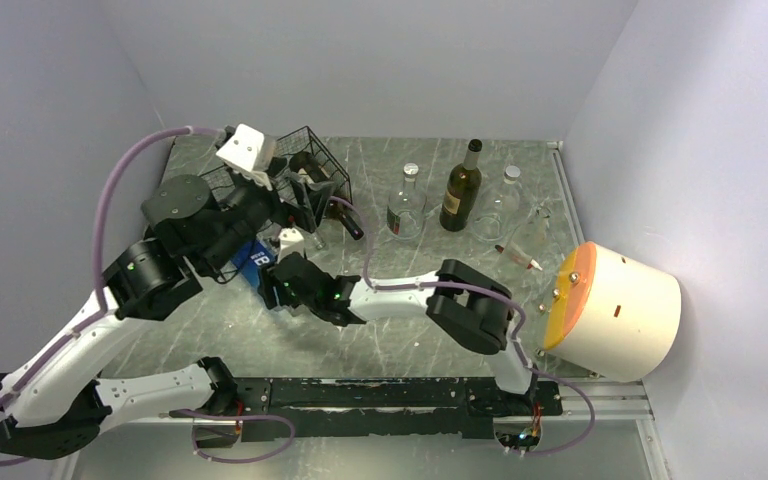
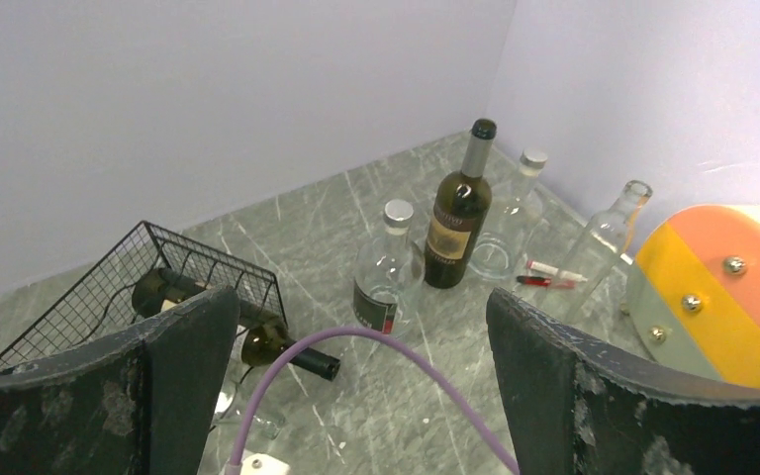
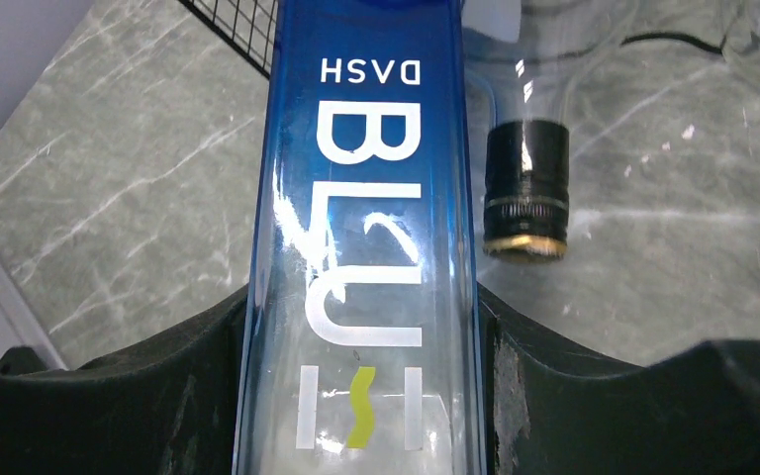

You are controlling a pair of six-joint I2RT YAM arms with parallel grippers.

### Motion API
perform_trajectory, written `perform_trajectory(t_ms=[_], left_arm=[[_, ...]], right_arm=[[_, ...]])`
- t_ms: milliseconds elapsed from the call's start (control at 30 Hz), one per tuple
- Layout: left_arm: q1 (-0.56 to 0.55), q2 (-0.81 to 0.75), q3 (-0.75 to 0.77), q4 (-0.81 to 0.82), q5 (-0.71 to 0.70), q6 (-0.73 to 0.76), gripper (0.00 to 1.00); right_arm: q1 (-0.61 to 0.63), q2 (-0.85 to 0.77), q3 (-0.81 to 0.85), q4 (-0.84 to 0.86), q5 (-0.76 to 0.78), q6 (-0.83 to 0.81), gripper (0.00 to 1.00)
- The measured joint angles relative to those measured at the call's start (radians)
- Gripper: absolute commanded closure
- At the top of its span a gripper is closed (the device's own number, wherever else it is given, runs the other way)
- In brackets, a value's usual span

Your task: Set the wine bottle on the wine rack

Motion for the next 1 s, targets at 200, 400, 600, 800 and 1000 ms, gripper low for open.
perform_trajectory(t_ms=[200,400,600,800,1000], left_arm=[[0.0,-0.054,0.025,-0.019,0.022,-0.001,0.02],[0.0,-0.087,0.026,-0.034,0.03,-0.001,0.02],[0.0,-0.108,0.025,-0.052,0.03,0.0,0.02],[0.0,-0.123,0.019,-0.061,0.029,0.0,0.02],[0.0,-0.134,0.019,-0.062,0.028,0.0,0.02]], right_arm=[[0.001,0.111,0.104,0.034,0.031,-0.039,1.0],[0.001,0.205,0.204,0.051,0.06,-0.053,1.0],[0.002,0.32,0.344,0.053,0.074,-0.045,0.95],[0.005,0.376,0.417,0.046,0.09,-0.039,0.7],[0.006,0.393,0.45,0.024,0.101,-0.011,0.61]])
